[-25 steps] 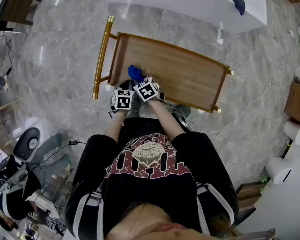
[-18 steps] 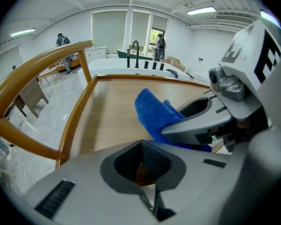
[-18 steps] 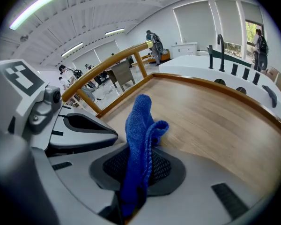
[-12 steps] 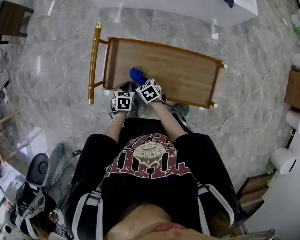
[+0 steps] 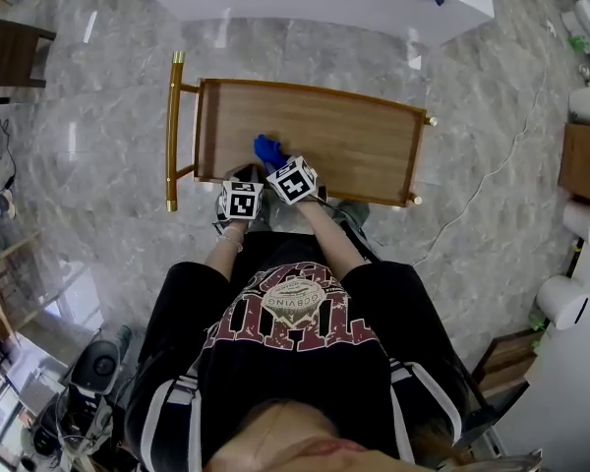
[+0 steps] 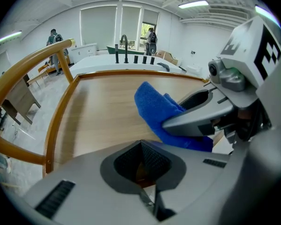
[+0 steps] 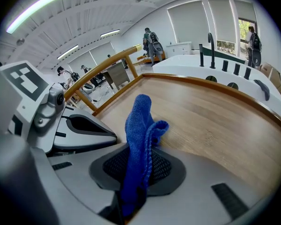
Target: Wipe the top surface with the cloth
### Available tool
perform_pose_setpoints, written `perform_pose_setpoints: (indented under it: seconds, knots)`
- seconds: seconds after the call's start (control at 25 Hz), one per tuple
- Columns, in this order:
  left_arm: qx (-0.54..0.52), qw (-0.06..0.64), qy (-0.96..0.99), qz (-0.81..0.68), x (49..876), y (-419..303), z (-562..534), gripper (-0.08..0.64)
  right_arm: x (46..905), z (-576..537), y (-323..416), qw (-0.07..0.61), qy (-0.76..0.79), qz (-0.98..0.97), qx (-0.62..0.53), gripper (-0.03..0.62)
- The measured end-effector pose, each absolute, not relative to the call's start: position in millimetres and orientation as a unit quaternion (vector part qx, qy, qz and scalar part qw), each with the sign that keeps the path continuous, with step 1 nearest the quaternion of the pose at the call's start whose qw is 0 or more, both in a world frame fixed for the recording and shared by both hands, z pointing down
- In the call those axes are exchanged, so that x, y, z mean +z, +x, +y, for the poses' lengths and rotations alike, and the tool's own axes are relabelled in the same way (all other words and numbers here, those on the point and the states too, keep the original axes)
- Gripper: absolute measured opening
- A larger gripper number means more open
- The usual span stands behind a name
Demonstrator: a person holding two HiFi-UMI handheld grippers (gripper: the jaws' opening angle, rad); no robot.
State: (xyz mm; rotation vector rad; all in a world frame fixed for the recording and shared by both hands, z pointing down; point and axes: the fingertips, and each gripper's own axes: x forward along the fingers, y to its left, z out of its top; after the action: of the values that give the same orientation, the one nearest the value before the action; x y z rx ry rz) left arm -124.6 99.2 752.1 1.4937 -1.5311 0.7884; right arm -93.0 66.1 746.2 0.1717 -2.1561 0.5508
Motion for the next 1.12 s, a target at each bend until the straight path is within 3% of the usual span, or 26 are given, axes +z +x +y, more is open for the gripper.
perform_pose_setpoints:
  seconds: [1.12]
  knots:
    - [0.310, 0.429, 0.636, -0.562, 752, -71, 55, 0.049, 749, 43, -42, 0.441, 0.106, -0.856, 0.248, 0.087]
